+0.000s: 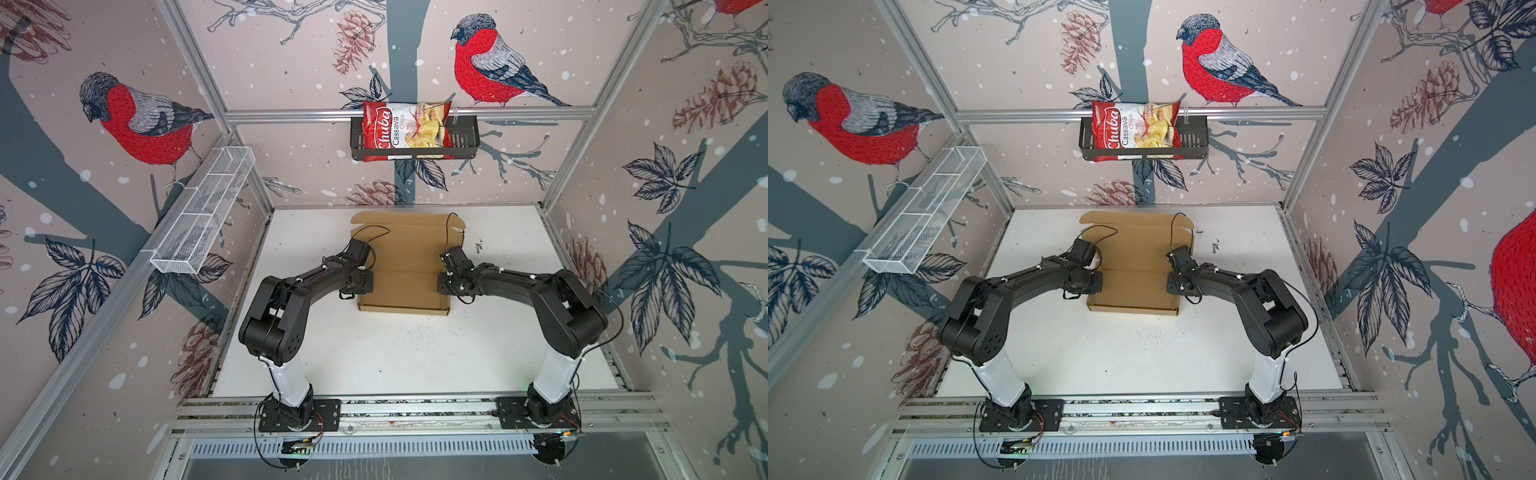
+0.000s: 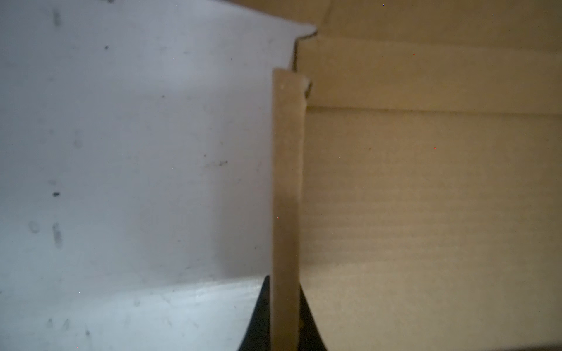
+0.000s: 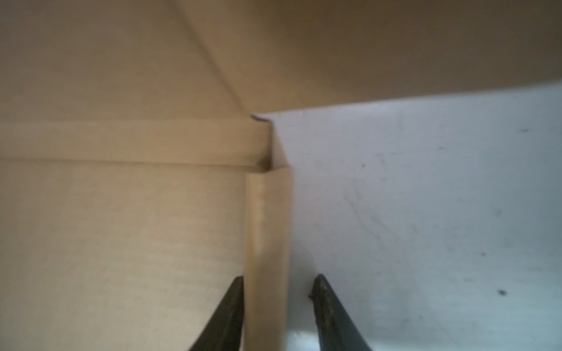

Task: Assemble paper box
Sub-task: Press the paper box at the center of the table.

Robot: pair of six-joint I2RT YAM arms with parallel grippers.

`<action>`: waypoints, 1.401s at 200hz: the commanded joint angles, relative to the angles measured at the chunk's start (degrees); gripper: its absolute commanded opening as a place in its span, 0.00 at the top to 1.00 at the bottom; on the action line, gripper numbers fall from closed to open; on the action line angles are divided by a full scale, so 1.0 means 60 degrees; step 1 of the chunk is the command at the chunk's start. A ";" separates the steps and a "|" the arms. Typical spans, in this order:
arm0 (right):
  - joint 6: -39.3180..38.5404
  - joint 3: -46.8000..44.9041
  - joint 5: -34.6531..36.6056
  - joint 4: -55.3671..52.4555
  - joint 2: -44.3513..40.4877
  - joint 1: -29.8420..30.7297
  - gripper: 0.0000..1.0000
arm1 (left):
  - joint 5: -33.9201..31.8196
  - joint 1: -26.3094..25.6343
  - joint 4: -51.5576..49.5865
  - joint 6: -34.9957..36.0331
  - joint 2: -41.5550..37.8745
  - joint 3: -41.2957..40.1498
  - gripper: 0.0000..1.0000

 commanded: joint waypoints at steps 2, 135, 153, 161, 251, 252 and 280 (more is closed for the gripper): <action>-0.0518 0.0281 0.1533 -0.0973 0.0295 0.0032 0.68 | -0.0358 -0.0146 0.0222 -0.0485 -0.0269 -0.0388 0.90; -0.1235 0.0821 0.2288 -0.1339 0.0571 0.0742 0.65 | -0.1247 -0.0571 0.0875 -0.1169 -0.0616 -0.1186 0.89; -0.1177 0.1121 0.2153 -0.1579 0.0364 0.0764 0.56 | -0.1314 -0.0575 0.0867 -0.1242 -0.0579 -0.1201 0.90; -0.1135 0.1212 0.2163 -0.1658 0.0323 0.0779 0.55 | -0.1313 -0.0568 0.0893 -0.1245 -0.0564 -0.1201 0.89; -0.0629 0.1460 0.2217 -0.1799 0.0184 0.1138 0.49 | -0.1327 -0.0593 0.0777 -0.1279 -0.0457 -0.1113 0.89; -0.0619 0.1452 0.2240 -0.1813 0.0184 0.1142 0.49 | -0.1327 -0.0591 0.0777 -0.1276 -0.0456 -0.1113 0.89; -0.0358 0.1233 0.2961 -0.2052 0.0175 0.1161 0.58 | -0.1391 -0.0601 0.0722 -0.1300 -0.0398 -0.1041 0.89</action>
